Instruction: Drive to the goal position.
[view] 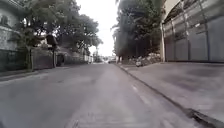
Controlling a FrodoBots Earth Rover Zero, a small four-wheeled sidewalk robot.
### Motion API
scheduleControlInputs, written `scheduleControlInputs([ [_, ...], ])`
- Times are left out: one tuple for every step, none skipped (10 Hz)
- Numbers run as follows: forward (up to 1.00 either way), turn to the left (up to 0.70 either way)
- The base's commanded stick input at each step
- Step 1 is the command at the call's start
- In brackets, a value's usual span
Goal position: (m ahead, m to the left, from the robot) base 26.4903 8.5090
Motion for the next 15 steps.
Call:
scheduleControlInputs([
  [1.0, 0.0],
  [1.0, 0.0],
  [1.0, 0.0],
  [1.0, 0.0],
  [1.0, 0.0],
  [1.0, 0.0],
  [1.0, 0.0],
  [1.0, 0.0],
  [1.0, 0.0],
  [1.0, 0.0],
  [1.0, 0.0],
  [1.0, 0.0],
  [1.0, 0.0],
  [1.0, 0.0],
  [1.0, 0.0],
])
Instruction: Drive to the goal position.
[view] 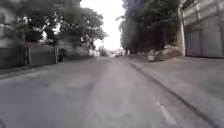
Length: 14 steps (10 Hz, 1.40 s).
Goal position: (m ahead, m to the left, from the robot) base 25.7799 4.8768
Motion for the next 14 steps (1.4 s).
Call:
scheduleControlInputs([
  [1.0, 0.0],
  [1.0, 0.0],
  [1.0, -0.03],
  [1.0, -0.34],
  [1.0, -0.4],
  [1.0, -0.4],
  [1.0, -0.37],
  [1.0, -0.29],
  [1.0, -0.17],
  [1.0, -0.04],
  [1.0, 0.0],
  [1.0, 0.0],
  [1.0, 0.0],
  [1.0, 0.0],
])
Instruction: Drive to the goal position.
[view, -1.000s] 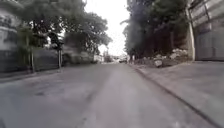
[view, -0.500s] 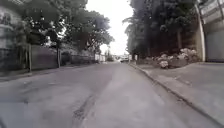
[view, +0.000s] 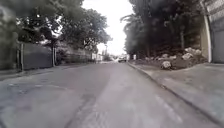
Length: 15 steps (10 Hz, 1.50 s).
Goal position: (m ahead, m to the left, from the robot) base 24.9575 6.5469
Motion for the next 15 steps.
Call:
scheduleControlInputs([
  [1.0, 0.0],
  [1.0, 0.0],
  [1.0, 0.0],
  [1.0, 0.0],
  [1.0, 0.0],
  [1.0, 0.0],
  [1.0, 0.0],
  [1.0, 0.0],
  [1.0, 0.0],
  [1.0, 0.0],
  [1.0, 0.0],
  [1.0, 0.0],
  [1.0, -0.26],
  [1.0, -0.4],
  [1.0, -0.4],
])
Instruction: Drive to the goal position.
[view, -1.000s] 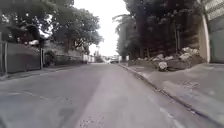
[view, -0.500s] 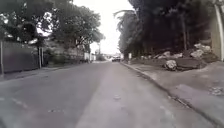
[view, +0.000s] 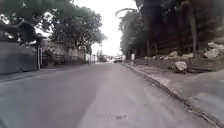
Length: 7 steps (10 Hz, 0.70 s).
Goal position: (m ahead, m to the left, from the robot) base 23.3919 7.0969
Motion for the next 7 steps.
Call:
scheduleControlInputs([
  [1.0, -0.4],
  [1.0, -0.34],
  [1.0, -0.03],
  [1.0, 0.0],
  [1.0, 0.0],
  [1.0, 0.0],
  [1.0, 0.0],
])
